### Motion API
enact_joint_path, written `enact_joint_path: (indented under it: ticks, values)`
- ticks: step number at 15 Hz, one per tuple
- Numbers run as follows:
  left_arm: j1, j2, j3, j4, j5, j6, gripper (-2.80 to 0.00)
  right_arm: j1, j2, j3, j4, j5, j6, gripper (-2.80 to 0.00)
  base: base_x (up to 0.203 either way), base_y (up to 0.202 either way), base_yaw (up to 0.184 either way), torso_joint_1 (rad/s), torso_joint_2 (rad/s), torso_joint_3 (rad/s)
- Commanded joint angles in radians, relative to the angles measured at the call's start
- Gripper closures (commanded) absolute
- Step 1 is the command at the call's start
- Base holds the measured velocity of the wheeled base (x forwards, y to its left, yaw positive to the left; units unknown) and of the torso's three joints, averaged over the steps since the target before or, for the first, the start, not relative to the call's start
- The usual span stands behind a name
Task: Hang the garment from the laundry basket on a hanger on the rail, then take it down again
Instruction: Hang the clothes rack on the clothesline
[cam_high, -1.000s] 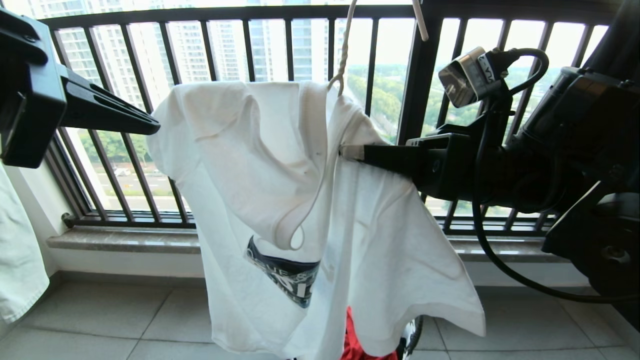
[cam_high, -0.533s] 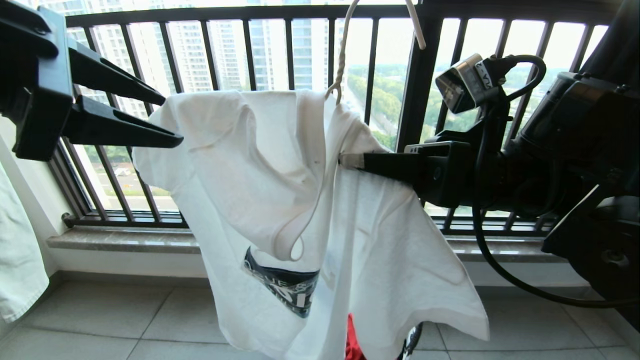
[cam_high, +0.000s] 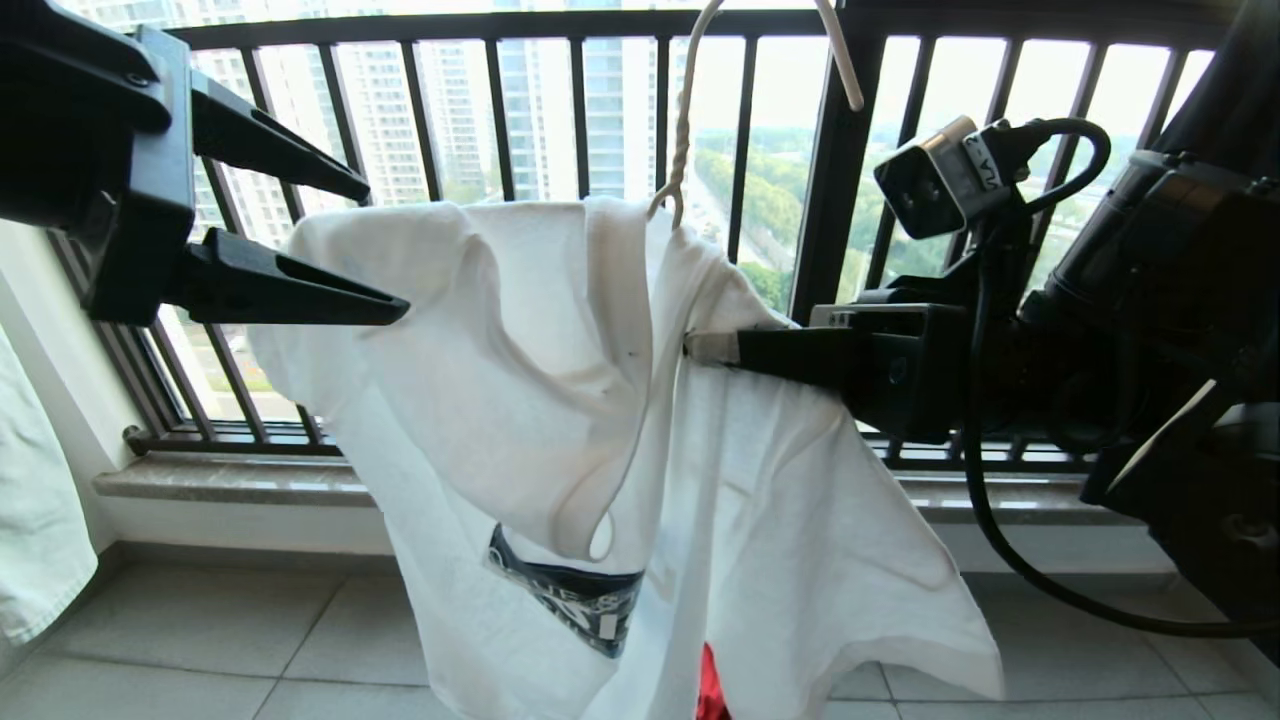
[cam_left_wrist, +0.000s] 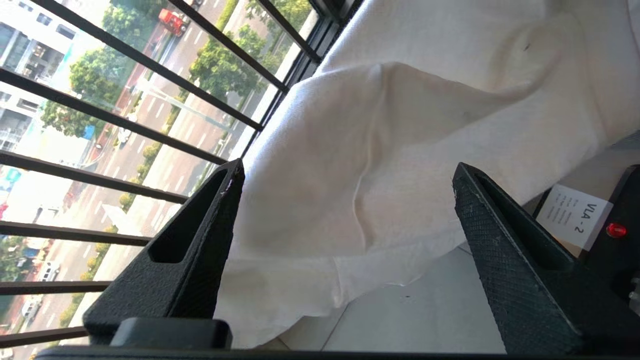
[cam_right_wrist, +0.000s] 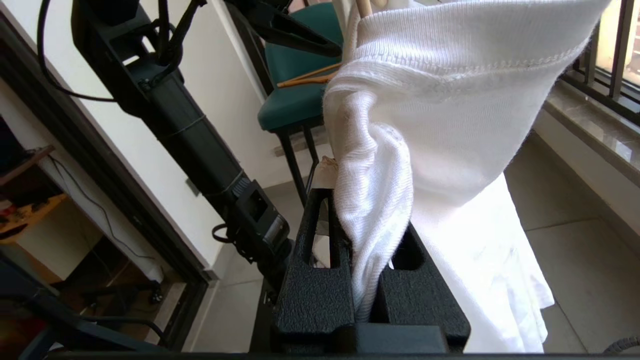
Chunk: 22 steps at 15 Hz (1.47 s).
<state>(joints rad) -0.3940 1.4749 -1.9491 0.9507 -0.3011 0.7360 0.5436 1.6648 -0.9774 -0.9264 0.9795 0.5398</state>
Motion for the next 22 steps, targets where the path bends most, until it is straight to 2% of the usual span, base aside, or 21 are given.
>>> enact_joint_path:
  ticks: [1, 11, 14, 18, 20, 22]
  values:
    - [0.0, 0.012, -0.001, 0.003, -0.003, 0.006, -2.8, 0.001, -0.01, 0.005, -0.006, 0.01, 0.002, 0.0, 0.0, 0.0, 0.0, 0.0, 0.0, 0.0]
    - [-0.012, 0.116, -0.002, -0.012, -0.067, 0.048, -2.8, 0.002, 0.004, 0.009, -0.005, 0.041, -0.004, 0.0, 0.0, 0.0, 0.0, 0.0, 0.0, 0.0]
    - [-0.011, 0.14, -0.003, -0.016, -0.146, 0.049, -2.8, 0.002, 0.013, 0.009, -0.006, 0.041, -0.007, 0.0, 0.0, 0.0, 0.0, 0.0, 0.0, 0.0]
    - [-0.011, 0.162, -0.002, -0.006, -0.159, 0.045, -2.8, 0.002, 0.013, 0.009, -0.006, 0.041, -0.007, 0.0, 0.0, 0.0, 0.0, 0.0, 0.0, 0.0]
    - [-0.009, 0.168, -0.001, -0.008, -0.205, 0.043, -2.8, 0.002, 0.013, 0.009, -0.006, 0.041, -0.007, 0.0, 0.0, 0.0, 0.0, 0.0, 0.0, 0.0]
    - [-0.009, 0.173, -0.001, -0.009, -0.21, 0.042, -2.8, 0.002, 0.012, 0.009, -0.006, 0.041, -0.007, 0.0, 0.0, 0.0, 0.0, 0.0, 0.0, 0.0]
